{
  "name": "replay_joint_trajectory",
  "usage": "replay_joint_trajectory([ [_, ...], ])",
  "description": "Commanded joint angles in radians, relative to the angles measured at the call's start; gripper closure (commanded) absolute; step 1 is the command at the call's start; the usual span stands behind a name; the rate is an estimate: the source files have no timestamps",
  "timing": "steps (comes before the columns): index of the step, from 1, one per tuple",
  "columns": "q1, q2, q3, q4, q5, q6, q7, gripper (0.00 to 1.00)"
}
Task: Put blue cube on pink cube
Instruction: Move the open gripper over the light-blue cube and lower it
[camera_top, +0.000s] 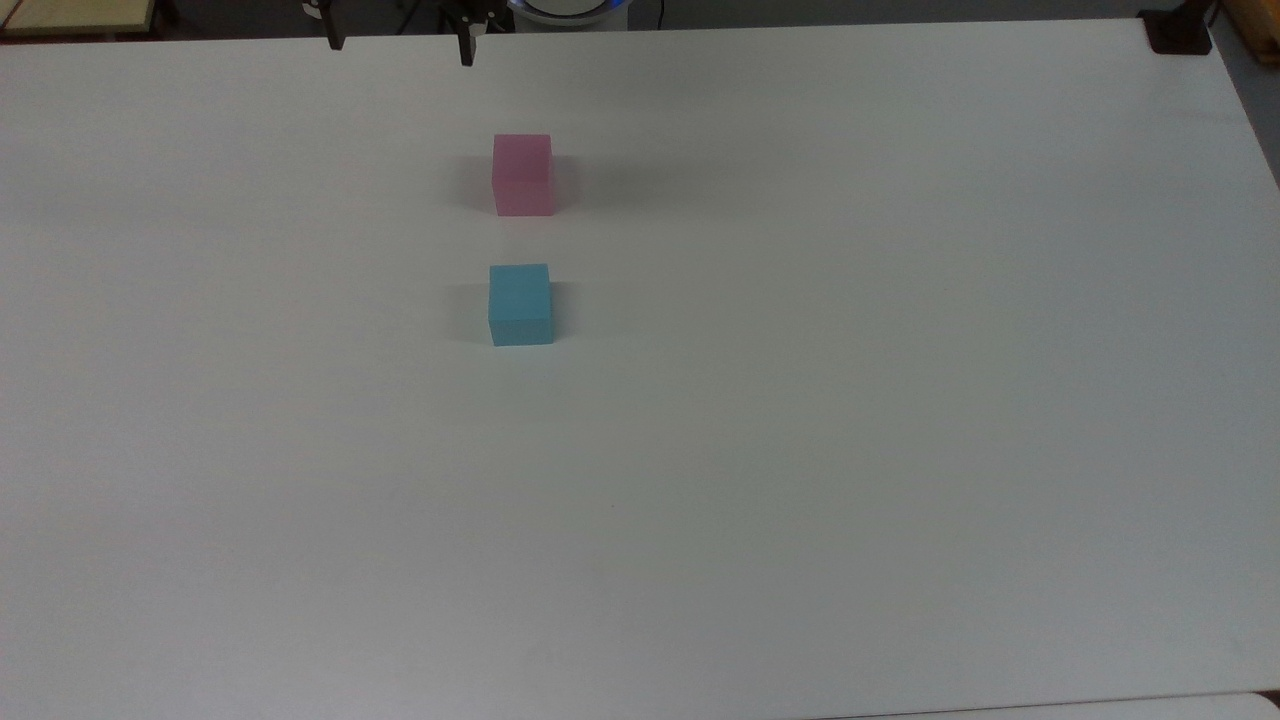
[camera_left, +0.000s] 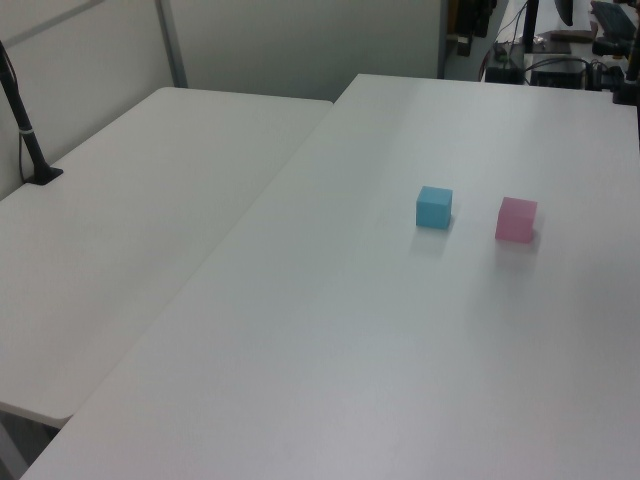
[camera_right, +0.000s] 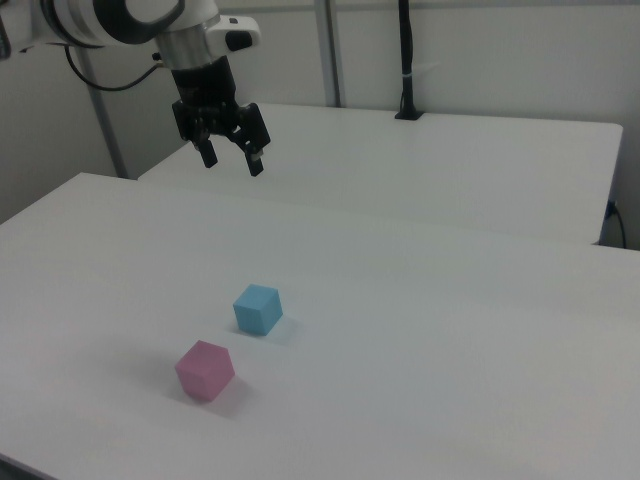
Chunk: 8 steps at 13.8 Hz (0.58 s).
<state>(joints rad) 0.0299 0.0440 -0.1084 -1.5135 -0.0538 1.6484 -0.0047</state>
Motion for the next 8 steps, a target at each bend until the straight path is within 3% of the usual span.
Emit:
replay_joint_trajectory([
  [1, -0.001, 0.004, 0.018, 0.001, 0.002, -0.033, 0.0, 0.0],
  [6, -0.015, 0.01, 0.053, -0.135, -0.009, -0.003, -0.006, 0.0],
  [8, -0.024, 0.002, 0.059, -0.265, -0.014, 0.235, -0.009, 0.0],
])
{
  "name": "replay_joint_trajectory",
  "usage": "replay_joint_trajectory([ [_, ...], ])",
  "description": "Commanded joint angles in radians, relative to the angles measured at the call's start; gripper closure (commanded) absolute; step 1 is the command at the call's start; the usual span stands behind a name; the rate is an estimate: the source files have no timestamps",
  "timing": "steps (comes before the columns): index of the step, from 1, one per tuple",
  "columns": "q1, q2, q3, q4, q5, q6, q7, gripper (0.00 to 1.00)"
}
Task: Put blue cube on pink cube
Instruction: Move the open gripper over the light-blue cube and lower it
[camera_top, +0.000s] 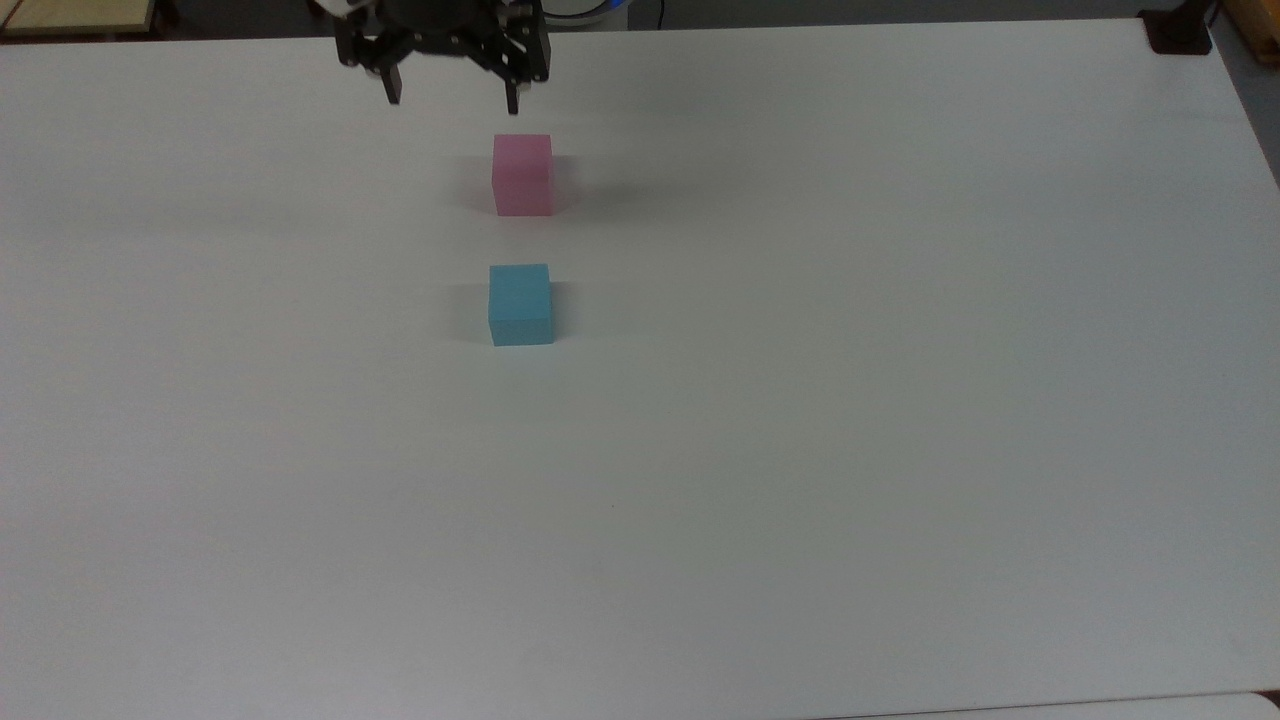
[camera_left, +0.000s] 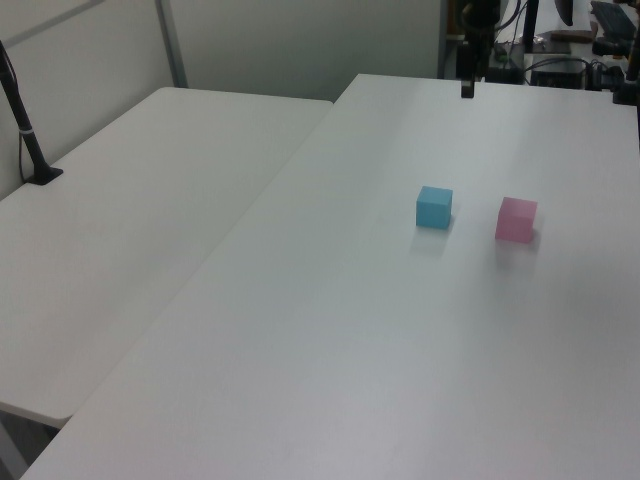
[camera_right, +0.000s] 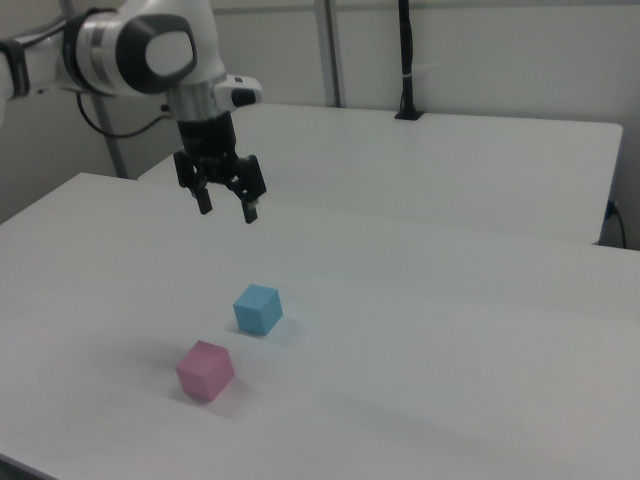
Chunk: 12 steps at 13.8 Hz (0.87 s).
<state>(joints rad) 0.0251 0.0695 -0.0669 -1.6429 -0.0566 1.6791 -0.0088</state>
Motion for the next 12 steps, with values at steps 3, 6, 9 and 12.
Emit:
replay_joint_trajectory([
  [3, -0.021, -0.017, 0.019, -0.28, -0.012, 0.38, -0.002, 0.0],
  [6, -0.019, 0.008, 0.033, -0.344, -0.012, 0.473, 0.044, 0.0],
  [9, -0.01, 0.097, 0.055, -0.341, -0.015, 0.562, 0.148, 0.0],
  [12, 0.006, 0.171, 0.059, -0.341, -0.107, 0.616, 0.231, 0.0],
])
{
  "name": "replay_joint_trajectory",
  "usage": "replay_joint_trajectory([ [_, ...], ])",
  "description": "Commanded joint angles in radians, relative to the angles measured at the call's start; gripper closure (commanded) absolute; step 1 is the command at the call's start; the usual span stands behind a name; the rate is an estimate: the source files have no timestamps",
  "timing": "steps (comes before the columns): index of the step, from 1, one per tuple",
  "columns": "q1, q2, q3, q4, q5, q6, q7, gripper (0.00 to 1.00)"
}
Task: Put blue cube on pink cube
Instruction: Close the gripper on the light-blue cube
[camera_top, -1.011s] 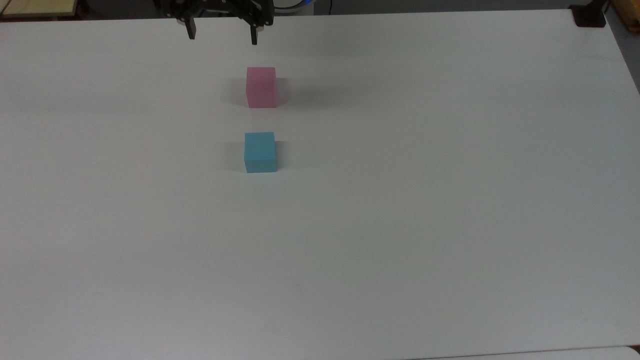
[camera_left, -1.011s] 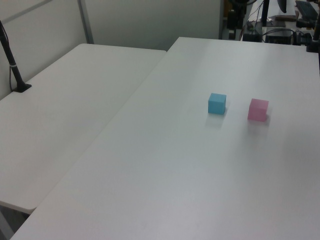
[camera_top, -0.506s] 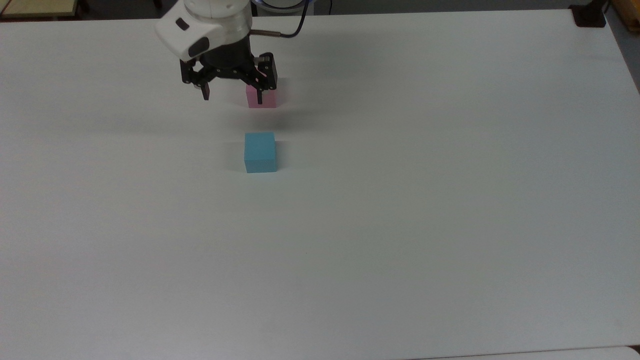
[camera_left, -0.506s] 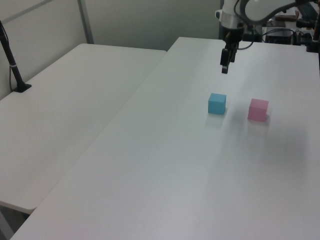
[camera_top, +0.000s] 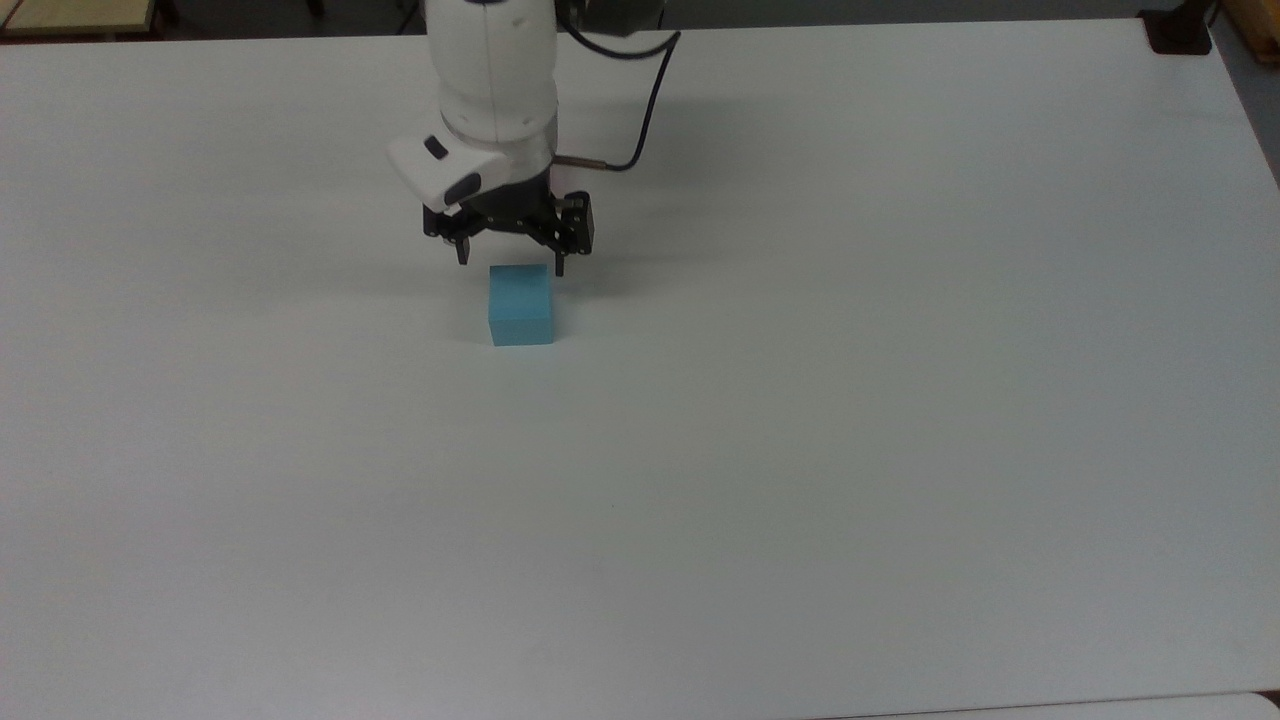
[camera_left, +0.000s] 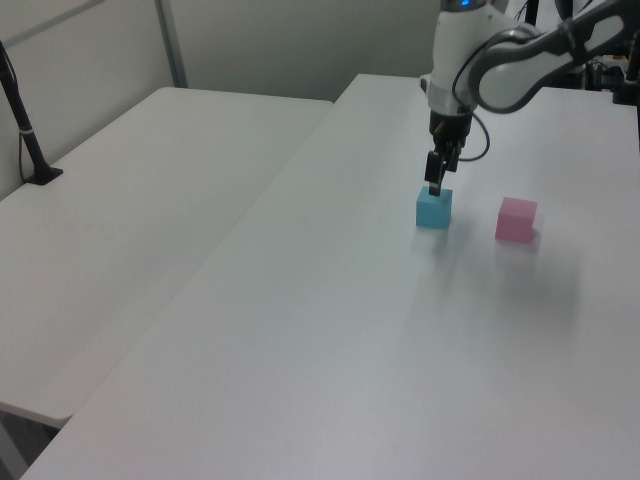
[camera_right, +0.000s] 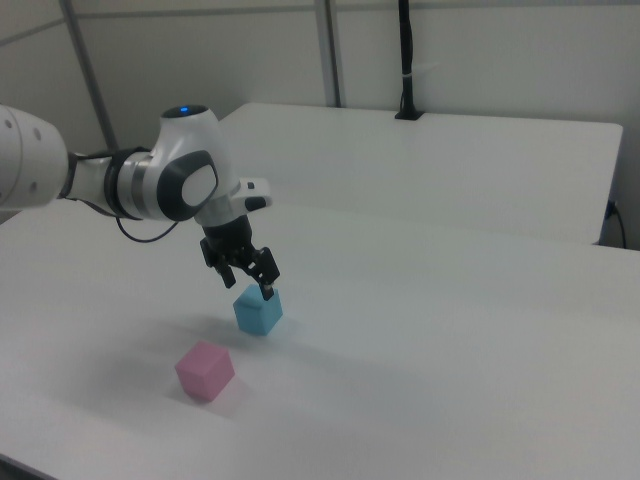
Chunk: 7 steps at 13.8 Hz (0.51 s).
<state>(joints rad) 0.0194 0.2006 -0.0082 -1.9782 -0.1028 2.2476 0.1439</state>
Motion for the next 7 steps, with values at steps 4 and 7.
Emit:
replay_joint_trajectory([
  [4, 0.011, 0.068, 0.002, -0.004, -0.113, 0.058, 0.095, 0.0],
  [7, 0.013, 0.077, 0.002, 0.001, -0.112, 0.058, 0.144, 0.62],
])
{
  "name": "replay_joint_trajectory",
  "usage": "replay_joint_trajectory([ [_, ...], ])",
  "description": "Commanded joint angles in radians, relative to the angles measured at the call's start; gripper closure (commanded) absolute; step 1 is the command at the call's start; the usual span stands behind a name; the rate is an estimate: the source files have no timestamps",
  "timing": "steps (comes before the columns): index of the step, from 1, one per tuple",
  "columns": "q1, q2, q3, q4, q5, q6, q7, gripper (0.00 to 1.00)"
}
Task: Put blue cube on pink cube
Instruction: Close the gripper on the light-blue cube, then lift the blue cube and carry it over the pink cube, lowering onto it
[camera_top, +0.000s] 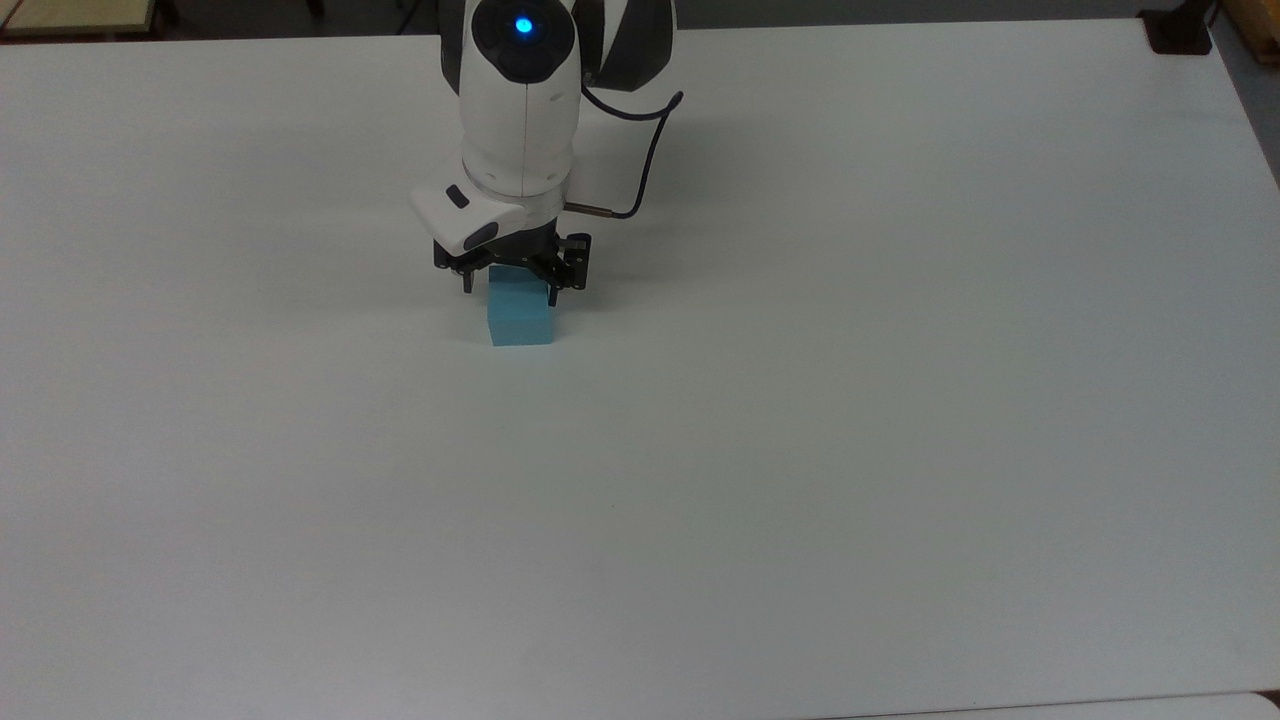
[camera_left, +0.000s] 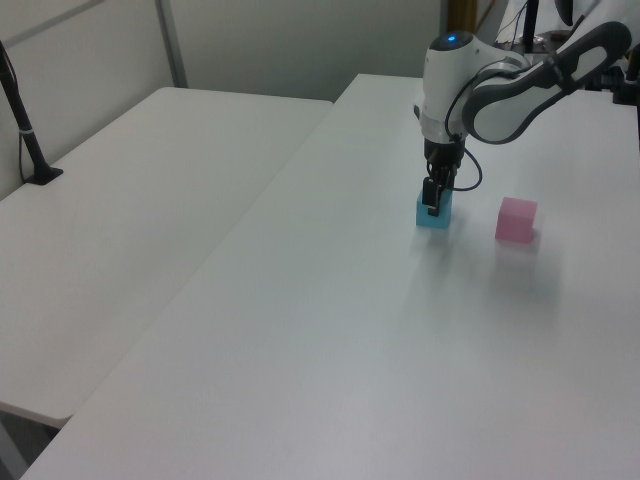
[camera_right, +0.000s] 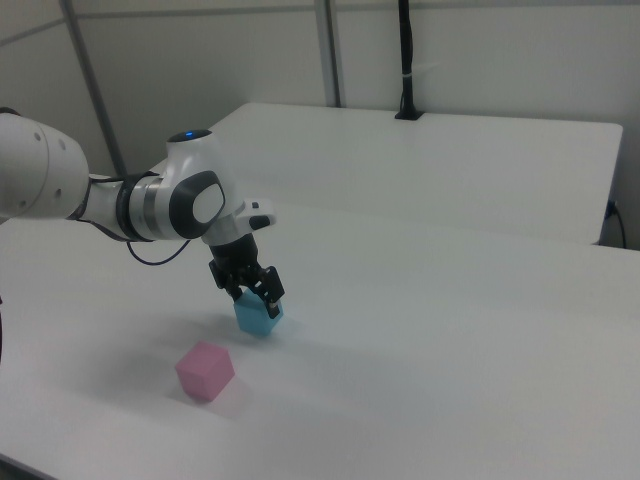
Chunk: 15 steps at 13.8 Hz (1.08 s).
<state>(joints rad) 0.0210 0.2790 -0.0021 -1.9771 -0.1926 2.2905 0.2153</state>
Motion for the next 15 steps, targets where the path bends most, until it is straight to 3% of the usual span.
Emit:
replay_joint_trajectory([
  [1, 0.013, -0.003, -0.002, 0.0, -0.024, 0.015, 0.097, 0.67],
  [5, 0.004, -0.095, 0.001, 0.004, -0.021, -0.119, 0.088, 0.73],
  [10, 0.007, -0.299, 0.007, -0.003, 0.001, -0.374, 0.04, 0.73],
  [12, -0.003, -0.36, 0.005, -0.008, 0.098, -0.466, -0.005, 0.73],
  [15, -0.007, -0.478, 0.016, -0.153, 0.111, -0.456, -0.045, 0.72],
])
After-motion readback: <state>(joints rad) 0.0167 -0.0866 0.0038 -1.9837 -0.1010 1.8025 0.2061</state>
